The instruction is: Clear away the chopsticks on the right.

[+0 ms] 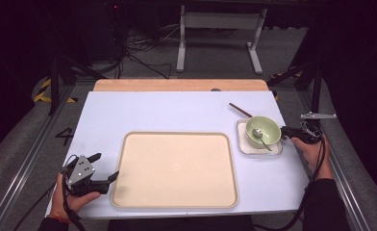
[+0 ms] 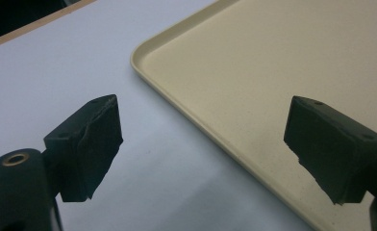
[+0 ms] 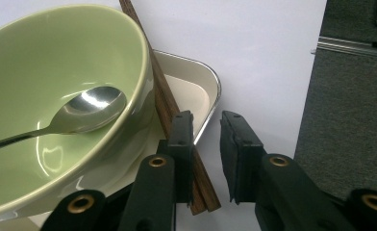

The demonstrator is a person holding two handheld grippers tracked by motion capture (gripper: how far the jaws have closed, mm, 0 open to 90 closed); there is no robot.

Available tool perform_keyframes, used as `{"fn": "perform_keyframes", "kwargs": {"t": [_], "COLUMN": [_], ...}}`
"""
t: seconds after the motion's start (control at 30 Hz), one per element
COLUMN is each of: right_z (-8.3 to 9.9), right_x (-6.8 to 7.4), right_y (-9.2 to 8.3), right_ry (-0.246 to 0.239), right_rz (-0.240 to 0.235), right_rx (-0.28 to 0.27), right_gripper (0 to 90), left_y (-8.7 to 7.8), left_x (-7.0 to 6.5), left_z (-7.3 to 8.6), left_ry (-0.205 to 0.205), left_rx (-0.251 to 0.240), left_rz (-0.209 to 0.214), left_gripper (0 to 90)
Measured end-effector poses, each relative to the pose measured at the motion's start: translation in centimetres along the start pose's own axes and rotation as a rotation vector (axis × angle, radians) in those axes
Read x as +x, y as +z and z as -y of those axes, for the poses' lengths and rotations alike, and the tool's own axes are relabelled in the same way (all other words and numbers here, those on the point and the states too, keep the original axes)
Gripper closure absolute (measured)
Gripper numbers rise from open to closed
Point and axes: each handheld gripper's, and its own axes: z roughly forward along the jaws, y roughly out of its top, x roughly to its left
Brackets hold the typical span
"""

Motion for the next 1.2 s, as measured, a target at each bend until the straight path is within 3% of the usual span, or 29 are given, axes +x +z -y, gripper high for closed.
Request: {"fn": "perform_keyframes", "kwargs": {"t": [0.63, 0.87, 1.0, 1.2], "right_z": [0.1, 0.4, 0.5, 0.6], "right_x": [-0.6, -1.0, -1.1, -1.1], "right_y": [0.3, 0.6, 0.8, 1.0], "right_ry": [0.022, 0.054, 0.045, 0.056], "right_rz": [-0.061, -0.087, -0.085, -0.11], "right_rx": [-0.004, -0.015, 0.01, 0.008], "right_gripper": [73.8, 72.8, 72.9, 82.0], "left_y": [0.4, 0.7, 0.7, 0.8], "left_x": [-0.2, -0.4, -0.4, -0.3], "left_z": [0.0, -0.1, -0.2, -0.1], "left_ry": [0.0, 0.004, 0.005, 0.003], "left_rx": [0.01, 0.018, 0.02, 0.02], "left_rz": [0.022, 0.03, 0.032, 0.034], "left_gripper": [14.0, 14.1, 14.0, 13.9]}}
